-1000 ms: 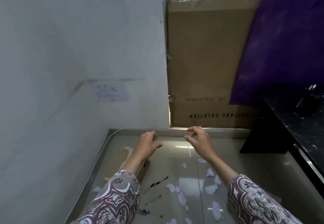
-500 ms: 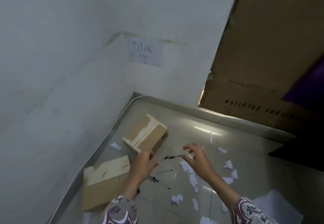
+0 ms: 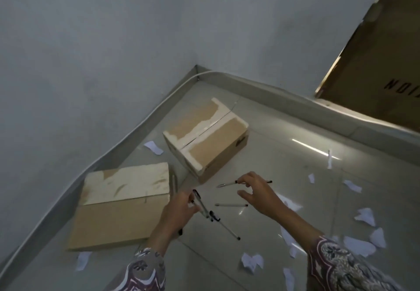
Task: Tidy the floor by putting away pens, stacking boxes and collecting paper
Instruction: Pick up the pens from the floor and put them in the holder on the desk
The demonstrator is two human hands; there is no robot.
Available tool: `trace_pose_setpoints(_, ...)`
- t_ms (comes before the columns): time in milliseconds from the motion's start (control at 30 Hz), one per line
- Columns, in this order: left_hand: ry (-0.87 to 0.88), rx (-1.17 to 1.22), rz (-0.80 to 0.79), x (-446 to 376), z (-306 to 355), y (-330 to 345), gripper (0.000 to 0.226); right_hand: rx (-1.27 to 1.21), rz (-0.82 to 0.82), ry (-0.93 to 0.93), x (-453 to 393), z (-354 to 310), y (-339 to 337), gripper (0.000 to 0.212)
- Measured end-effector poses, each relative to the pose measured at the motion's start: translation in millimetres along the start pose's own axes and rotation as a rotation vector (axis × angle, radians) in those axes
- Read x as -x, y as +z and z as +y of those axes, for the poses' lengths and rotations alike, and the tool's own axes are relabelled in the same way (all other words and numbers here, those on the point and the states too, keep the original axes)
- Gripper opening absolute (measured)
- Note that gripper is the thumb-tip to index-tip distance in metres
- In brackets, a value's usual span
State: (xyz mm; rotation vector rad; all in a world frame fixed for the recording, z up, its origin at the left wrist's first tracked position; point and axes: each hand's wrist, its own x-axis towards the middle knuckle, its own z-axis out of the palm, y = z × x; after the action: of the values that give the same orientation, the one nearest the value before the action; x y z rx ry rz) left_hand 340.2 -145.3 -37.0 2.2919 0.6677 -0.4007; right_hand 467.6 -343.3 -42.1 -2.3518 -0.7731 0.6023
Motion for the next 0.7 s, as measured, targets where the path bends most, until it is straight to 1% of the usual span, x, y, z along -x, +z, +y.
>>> trace_pose_setpoints(67, 0.045, -0.047, -0.01, -33, -23, 31, 0.018, 0.041, -0.02, -0.033, -27, 34, 29, 0.025)
trace_pose_setpoints(200, 0.135, -0.144, -0.037, -91, -51, 74, 0.019, 0.189, -0.081, -0.054, -72, 92, 67, 0.029)
trace_pose_setpoints(300, 0.199, -0.192, -0.039, -127, -56, 92, 0.03, 0.311, -0.106, -0.061, -96, 129, 80, 0.031)
trace_pose_setpoints(400, 0.268, -0.289, -0.024, -151, -54, 100, 0.026, 0.439, -0.127, -0.082, -105, 154, 85, 0.031)
trace_pose_setpoints(500, 0.324, -0.328, 0.007, -169, -50, 106, 0.023, 0.53, -0.163, -0.08, -107, 173, 83, 0.033)
trace_pose_setpoints(700, 0.359, -0.392, 0.029, -197, -33, 126, 0.022, 0.549, -0.094, -0.036, -117, 199, 73, 0.036)
